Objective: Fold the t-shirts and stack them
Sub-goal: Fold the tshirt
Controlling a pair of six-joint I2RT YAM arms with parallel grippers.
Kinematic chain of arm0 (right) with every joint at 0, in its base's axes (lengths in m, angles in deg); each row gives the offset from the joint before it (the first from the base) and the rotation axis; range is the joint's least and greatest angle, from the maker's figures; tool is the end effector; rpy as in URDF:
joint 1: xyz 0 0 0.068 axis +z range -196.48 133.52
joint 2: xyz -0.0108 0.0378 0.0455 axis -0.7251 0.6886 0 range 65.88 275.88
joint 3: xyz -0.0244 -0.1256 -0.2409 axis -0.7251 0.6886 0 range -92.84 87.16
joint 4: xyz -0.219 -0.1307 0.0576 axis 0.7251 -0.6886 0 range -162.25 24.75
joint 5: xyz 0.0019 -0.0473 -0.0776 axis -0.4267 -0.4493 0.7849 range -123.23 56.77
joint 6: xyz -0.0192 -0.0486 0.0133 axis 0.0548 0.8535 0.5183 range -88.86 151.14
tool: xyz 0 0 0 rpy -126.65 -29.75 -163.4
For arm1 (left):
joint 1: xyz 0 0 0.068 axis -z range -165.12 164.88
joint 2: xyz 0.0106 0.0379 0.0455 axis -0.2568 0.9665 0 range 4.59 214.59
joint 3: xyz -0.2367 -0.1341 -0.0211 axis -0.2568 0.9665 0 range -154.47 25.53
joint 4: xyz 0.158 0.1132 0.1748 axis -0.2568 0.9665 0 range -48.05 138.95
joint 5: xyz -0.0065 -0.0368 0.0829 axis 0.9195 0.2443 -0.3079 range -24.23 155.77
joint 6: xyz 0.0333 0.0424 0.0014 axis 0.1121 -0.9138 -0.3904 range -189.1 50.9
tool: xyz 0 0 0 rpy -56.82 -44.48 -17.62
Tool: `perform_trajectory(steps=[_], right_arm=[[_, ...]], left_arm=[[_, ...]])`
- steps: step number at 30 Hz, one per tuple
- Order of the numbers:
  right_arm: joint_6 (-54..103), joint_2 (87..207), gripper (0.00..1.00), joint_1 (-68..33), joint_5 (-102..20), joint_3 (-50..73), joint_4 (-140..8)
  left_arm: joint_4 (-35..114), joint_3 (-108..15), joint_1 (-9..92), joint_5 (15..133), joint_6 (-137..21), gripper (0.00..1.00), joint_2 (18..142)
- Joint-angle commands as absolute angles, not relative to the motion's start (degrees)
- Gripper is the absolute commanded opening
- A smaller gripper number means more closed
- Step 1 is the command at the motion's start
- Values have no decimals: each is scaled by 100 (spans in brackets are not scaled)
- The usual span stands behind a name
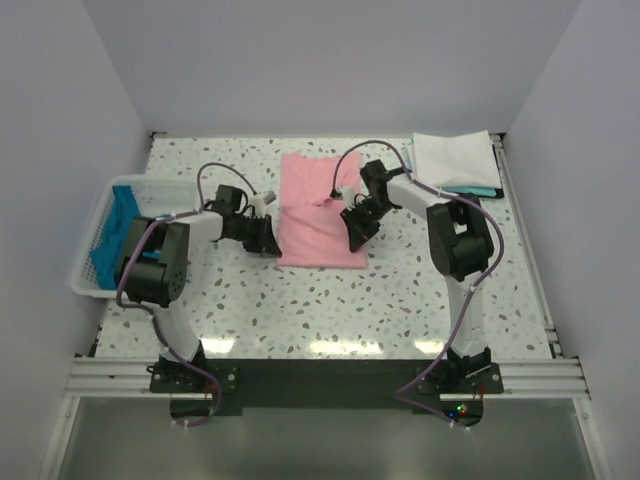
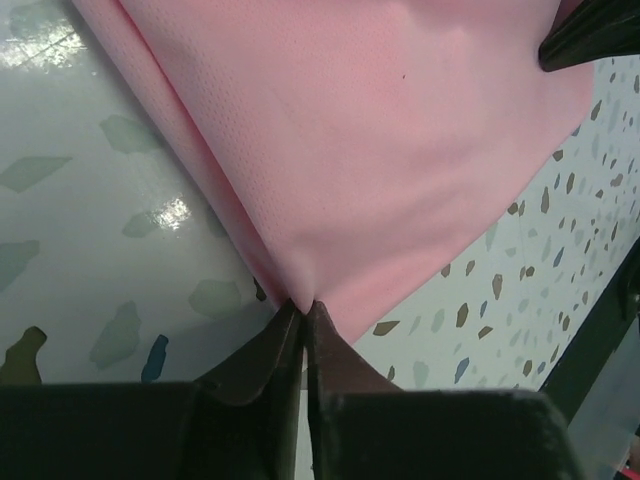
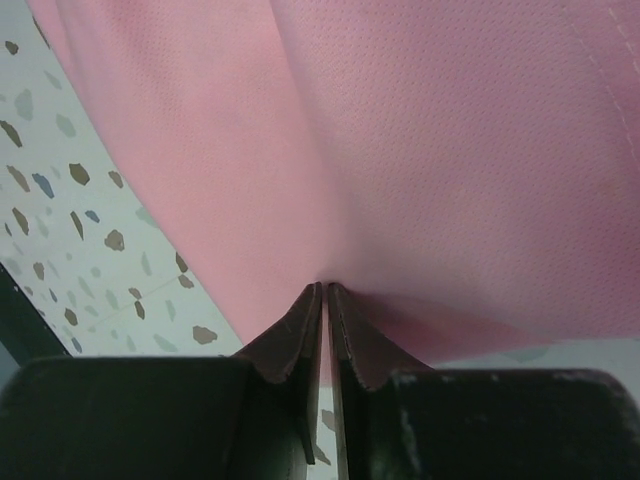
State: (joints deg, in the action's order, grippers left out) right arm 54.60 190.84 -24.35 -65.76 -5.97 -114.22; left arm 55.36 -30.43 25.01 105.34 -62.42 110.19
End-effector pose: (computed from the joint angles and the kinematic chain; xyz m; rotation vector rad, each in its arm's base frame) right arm 0.3890 0.1788 0.1489 -1.1706 2.6121 0.8321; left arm 0.3320 -0.0823 0.1296 0.3025 2.5938 -1.0170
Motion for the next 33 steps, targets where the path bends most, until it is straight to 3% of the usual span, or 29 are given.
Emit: perform_trajectory(steps=[1, 4, 6, 14, 23, 29, 33], right_arm=[[5584, 18831, 12, -2442, -6688, -644, -11797], [5592, 18638, 18, -2451, -7084, -1057, -12105], [5592, 18550, 19, -2494, -7277, -1321, -12203], [5390, 18996, 13, -2609, -7251, -1900, -11799], [4766, 20227, 6, -2688, -7252, -2771, -11043], [4608, 20597, 6, -2828, -7233, -2912, -10682], [4285, 20083, 16, -2820, -7855, -3387, -11254]], left_arm=[[5925, -3071, 2455, 10477, -6452, 20, 10786], [6032, -3212, 2437, 10725, -6654, 36, 10410], [5962, -3291, 2437, 10699, -6742, 39, 10180], [5329, -4116, 2823, 10313, -6558, 32, 10398], [4608, -4960, 2745, 10549, -5899, 25, 11980], [4765, -5497, 2402, 10839, -5978, 25, 12842], [5039, -5419, 2297, 11549, -6180, 36, 12440]])
